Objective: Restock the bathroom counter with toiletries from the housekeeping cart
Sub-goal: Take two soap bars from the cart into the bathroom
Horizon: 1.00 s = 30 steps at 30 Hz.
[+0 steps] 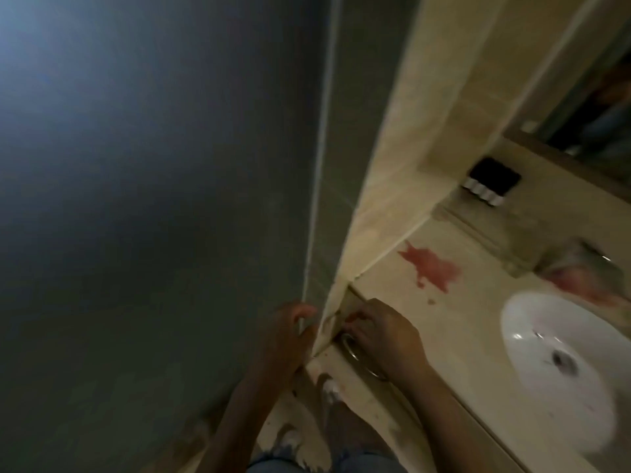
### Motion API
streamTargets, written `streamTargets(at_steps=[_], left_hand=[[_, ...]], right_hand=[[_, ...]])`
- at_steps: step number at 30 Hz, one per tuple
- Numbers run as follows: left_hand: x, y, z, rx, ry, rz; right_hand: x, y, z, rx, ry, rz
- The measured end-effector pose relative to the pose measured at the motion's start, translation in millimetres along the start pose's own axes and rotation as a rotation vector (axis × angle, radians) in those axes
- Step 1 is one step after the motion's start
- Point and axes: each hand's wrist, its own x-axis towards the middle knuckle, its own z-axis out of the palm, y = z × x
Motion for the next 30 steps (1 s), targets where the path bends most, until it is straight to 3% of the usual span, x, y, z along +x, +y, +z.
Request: streamTargets(at_steps=[8,16,20,25,30], left_hand=[[-84.8,-29.4,-59.6,-0.006,0.488,-0.232],[-192.0,-20.4,-35.5,-0.139,0.862,-0.466],[-246.2,-5.9,3.8,-0.199,1.08,-0.577],[-318.4,11.2,43.9,-0.229,1.251,-0.783],[-382.3,18.8,58.5,-0.267,1.459,-0.853]], right_hand=[[29.2,-71.7,33.6,0.202,-0.317,-0.41],[6.4,-116.6,54.6,0.372,-0.483,-0.778],[-39.0,-118.9,65.9,0.479,-0.673,-0.899],[-96.9,-131.0,69.8,0.39,-1.025,-0.957],[-150.6,-154.1,64.6,0.428,-1.217,-1.028]])
